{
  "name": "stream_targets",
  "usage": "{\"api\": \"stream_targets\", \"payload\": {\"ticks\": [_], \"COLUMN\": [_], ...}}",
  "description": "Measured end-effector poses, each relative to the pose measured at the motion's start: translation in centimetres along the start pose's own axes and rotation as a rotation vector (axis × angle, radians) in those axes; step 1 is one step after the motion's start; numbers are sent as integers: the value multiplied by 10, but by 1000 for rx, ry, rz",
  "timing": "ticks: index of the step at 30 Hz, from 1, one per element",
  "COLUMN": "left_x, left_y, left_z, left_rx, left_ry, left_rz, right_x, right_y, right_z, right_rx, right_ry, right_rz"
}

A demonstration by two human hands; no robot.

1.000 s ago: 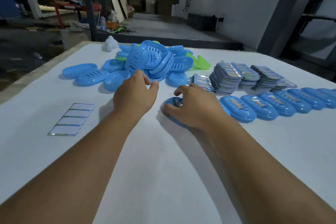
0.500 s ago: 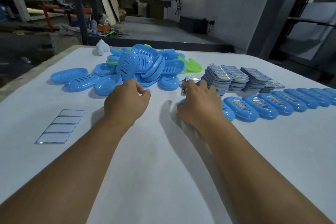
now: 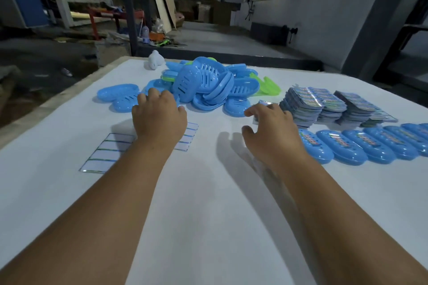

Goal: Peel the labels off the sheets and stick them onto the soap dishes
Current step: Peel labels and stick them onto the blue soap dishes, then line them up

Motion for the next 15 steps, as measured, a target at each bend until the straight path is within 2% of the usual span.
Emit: {"api": "stream_targets", "payload": {"ticks": [3,8,12,15], "left_x": [4,3,-4,-14], "left_y": [7,10,10,7], "left_z": [3,6,7,7], "left_rx": [-7,-13,-24,-69], "left_ry": [39,1,-122,-220], "left_rz": [23,-21,-46,-250], "right_x": [0,1,2,1], "right_y": [0,-1,-2,-2], "right_z": [0,2,2,3], "right_rx": [-15,-26,-38,-60], "right_ry": [-12,-7,-6,-12], "right_rz": [44,87,118,150]}}
Point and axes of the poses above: each hand's wrist, its own z-axis towards the middle knuckle, its own x-axis out of the palm, y = z × x, the point moved 2 cm from there along z, towards the middle knuckle, and after that the axes turned 10 degrees about z, right-handed, at the moved point
